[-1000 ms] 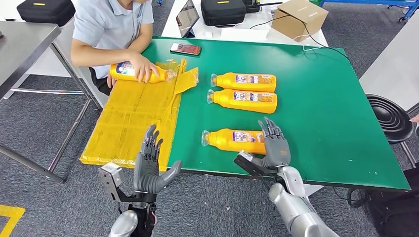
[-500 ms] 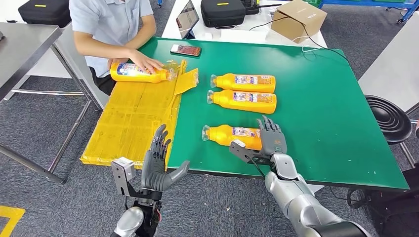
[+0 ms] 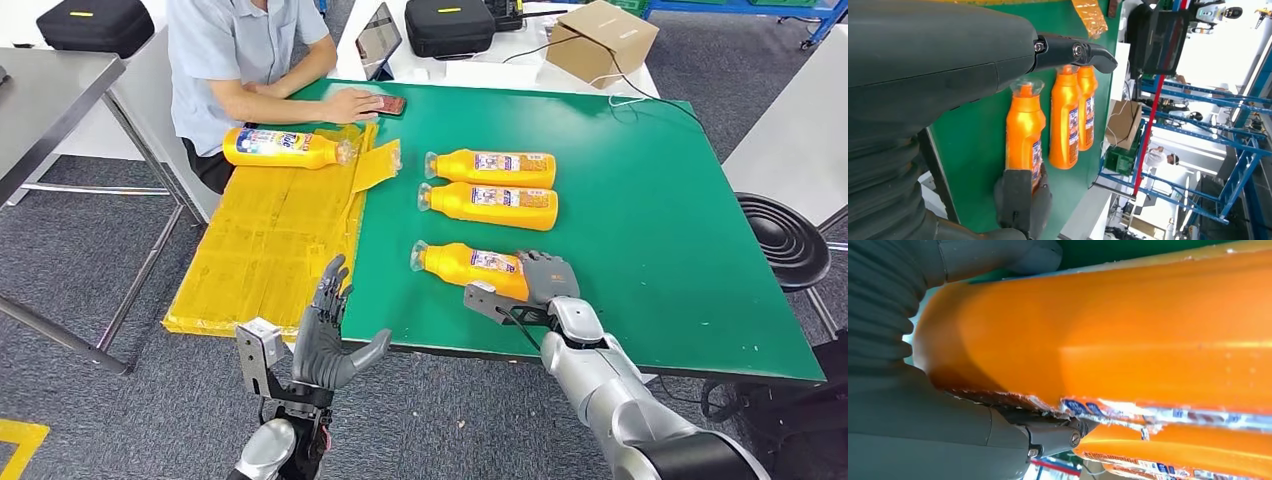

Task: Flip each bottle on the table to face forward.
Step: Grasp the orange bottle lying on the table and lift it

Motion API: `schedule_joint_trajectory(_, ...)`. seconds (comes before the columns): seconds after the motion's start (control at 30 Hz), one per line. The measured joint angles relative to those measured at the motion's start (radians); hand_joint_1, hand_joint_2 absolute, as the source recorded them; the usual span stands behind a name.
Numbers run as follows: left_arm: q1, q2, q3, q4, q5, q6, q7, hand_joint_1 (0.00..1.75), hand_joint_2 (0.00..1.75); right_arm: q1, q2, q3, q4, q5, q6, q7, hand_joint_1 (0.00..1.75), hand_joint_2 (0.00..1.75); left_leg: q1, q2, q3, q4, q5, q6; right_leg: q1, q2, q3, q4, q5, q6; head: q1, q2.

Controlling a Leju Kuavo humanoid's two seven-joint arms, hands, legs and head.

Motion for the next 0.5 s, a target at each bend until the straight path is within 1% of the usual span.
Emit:
schedule_joint_trajectory(0.1,-0.001,0.0,0.0,0.002,0.002,-0.003,0.003,0.0,1.75,0.0,0.0,-0.019,0.0,-0.04,-0.006,-0.048,1.75,1.75,0.0,0.0,0.0,0.0,0.0,0.0,0.0,0.001,0.0,0.0,0.0,0.0,0.0,0.0)
schedule_joint_trajectory(0.17,-0.002,0.0,0.001,0.003,0.003,0.0,0.008,0.0,1.75,0.01,0.002,-0.023,0.0,-0.038,-0.061,-0.063,1.75,1.75,0.0,0.0,0.0,0.0,0.0,0.0,0.0,0.001,0.0,0.0,0.0,0.0,0.0,0.0)
schedule_joint_trajectory(0.27,-0.002,0.001,0.006,0.003,0.003,0.011,0.016,0.0,1.75,0.039,0.014,-0.024,-0.002,-0.054,-0.167,-0.119,1.75,1.75,0.0,0.0,-0.002,0.0,0.0,0.0,0.001,0.001,-0.002,0.0,0.0,0.0,0.0,0.0)
schedule_joint_trajectory(0.37,-0.002,0.0,0.012,0.003,0.006,0.023,0.02,0.0,1.75,0.057,0.028,-0.027,-0.007,-0.086,-0.203,-0.174,1.75,1.75,0.001,0.001,-0.003,0.0,0.0,0.0,0.001,0.001,-0.003,0.0,0.0,0.0,0.0,0.0)
schedule_joint_trajectory(0.43,-0.002,-0.003,0.02,0.003,0.032,0.048,0.034,0.0,1.75,0.072,0.039,-0.037,-0.021,-0.156,-0.22,-0.257,1.75,1.75,0.001,0.001,-0.003,0.0,0.0,0.0,0.001,0.001,-0.003,0.001,0.0,0.0,0.0,0.0)
schedule_joint_trajectory(0.5,-0.003,-0.01,0.037,0.006,0.105,0.073,0.078,0.0,1.75,0.102,0.059,-0.055,-0.05,-0.277,-0.23,-0.389,1.75,1.75,0.001,0.001,-0.004,0.0,0.0,0.0,0.001,0.001,-0.004,0.001,0.0,0.0,0.0,0.0)
